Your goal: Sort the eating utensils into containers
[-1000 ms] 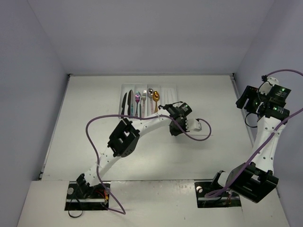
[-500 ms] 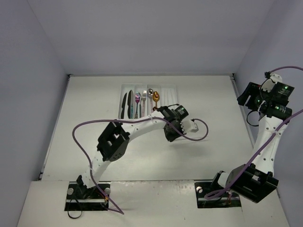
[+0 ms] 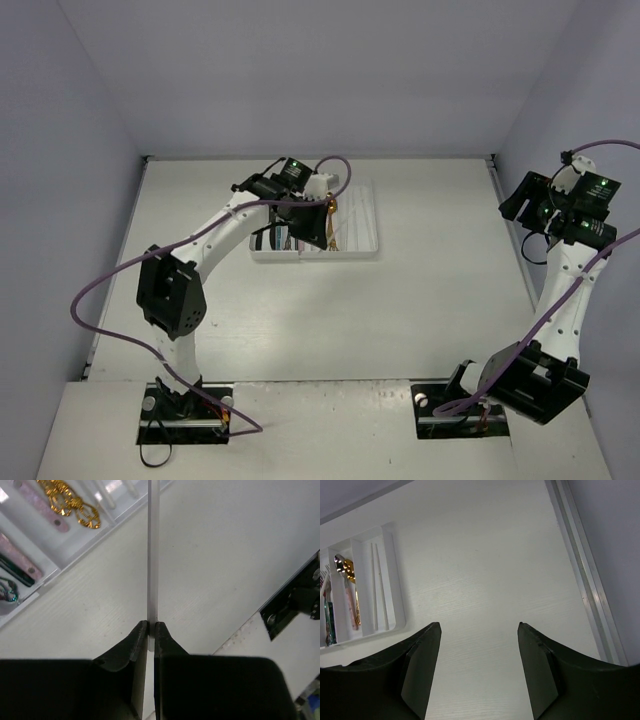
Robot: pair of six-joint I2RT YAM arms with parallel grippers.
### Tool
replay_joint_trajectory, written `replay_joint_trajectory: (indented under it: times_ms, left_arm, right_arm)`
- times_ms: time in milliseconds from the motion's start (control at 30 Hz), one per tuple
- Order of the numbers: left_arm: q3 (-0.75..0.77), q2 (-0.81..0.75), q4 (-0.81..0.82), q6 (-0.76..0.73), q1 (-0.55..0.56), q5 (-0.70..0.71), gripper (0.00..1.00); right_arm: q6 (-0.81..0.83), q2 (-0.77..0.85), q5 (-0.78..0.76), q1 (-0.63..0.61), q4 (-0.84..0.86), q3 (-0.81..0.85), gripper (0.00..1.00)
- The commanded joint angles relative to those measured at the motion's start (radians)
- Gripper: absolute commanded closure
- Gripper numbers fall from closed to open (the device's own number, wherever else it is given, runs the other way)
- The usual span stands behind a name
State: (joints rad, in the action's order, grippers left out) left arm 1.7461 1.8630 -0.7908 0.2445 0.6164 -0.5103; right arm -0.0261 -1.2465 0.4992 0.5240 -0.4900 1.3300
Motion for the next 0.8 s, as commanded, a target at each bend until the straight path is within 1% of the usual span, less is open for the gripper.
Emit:
replay_joint_trajectory:
  times_ms: [0, 133, 300, 500, 600, 767]
  left_arm:
    - [0.003, -0.007, 0.049, 0.260, -0.022, -0.067, 1.00]
    - [0.033, 0.035, 0.052, 0.312, -0.029, -0.076, 1.00]
    - [0.107, 0.105, 0.070, 0.391, -0.035, -0.086, 1.00]
    - [0.116, 0.148, 0.097, 0.472, -0.037, -0.077, 1.00]
    - [0.137, 0.183, 0.125, 0.537, -0.036, -0.093, 1.00]
    - [0.204, 0.246, 0.141, 0.578, -0.033, -0.106, 1.00]
  right_arm:
    - [-0.030, -0.005, 0.013, 0.001, 0.042, 0.038, 0.40]
    - [-0.035, -0.004, 0.002, 0.001, 0.041, 0.035, 0.40]
    - [-0.040, -0.002, -0.005, -0.001, 0.041, 0.035, 0.40]
    - [-0.028, 0.012, -0.017, -0.001, 0.039, 0.038, 0.39]
    - [-0.028, 0.017, -0.021, -0.002, 0.037, 0.034, 0.39]
    - [-0.029, 0.019, -0.025, -0.004, 0.037, 0.031, 0.39]
